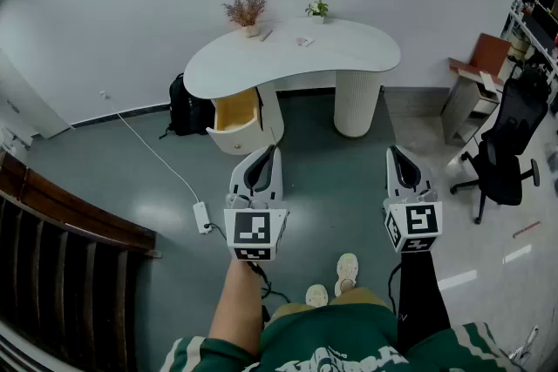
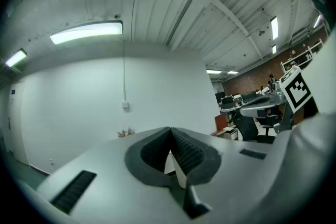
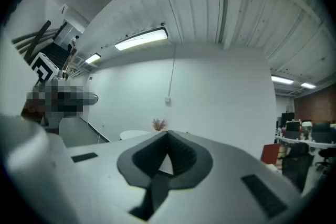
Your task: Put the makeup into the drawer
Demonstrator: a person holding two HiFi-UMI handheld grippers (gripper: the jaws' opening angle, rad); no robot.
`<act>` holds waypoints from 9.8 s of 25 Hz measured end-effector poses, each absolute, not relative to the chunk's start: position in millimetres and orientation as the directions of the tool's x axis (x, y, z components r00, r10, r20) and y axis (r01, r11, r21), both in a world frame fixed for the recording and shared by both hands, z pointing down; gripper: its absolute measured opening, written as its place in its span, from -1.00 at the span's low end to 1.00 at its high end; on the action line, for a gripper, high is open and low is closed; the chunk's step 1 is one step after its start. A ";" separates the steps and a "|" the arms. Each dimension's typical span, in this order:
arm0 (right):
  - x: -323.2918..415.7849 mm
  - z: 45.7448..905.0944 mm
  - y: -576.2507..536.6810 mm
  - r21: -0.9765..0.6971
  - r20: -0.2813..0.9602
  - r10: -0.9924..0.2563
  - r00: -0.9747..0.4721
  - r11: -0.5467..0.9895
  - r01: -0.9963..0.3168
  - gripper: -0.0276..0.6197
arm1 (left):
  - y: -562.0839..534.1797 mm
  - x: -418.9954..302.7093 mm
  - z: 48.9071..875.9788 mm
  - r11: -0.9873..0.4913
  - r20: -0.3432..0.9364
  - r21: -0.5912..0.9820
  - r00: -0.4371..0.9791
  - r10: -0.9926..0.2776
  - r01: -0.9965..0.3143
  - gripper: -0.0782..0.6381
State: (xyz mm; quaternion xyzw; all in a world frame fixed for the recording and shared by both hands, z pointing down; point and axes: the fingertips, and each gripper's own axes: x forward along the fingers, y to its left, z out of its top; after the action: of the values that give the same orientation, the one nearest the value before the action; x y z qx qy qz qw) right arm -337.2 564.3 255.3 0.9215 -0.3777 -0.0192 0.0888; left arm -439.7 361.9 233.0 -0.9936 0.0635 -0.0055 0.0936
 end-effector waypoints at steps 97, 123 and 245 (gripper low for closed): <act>356.6 352.7 25.5 0.096 0.127 -0.799 0.588 -0.580 -0.809 -0.91 | -129.2 299.3 425.0 -0.983 0.357 -0.165 0.934 0.011 0.075 -0.02; 436.6 409.7 27.9 0.028 0.227 -0.811 0.540 -0.549 -0.836 -0.91 | -127.1 357.6 623.6 -0.986 0.866 0.115 0.473 0.160 0.124 -0.17; -23.3 422.6 -208.7 0.017 0.219 -0.866 -0.450 0.464 -0.885 -0.91 | -163.8 -205.4 622.8 -0.239 0.703 0.231 0.332 -0.629 -0.943 -0.60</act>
State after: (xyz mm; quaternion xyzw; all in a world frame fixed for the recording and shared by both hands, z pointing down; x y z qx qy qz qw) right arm -23.3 -208.7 422.6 0.5151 -0.8499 0.0498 0.0988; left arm -205.4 -163.8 622.8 -0.7490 0.5248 -0.2423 -0.3240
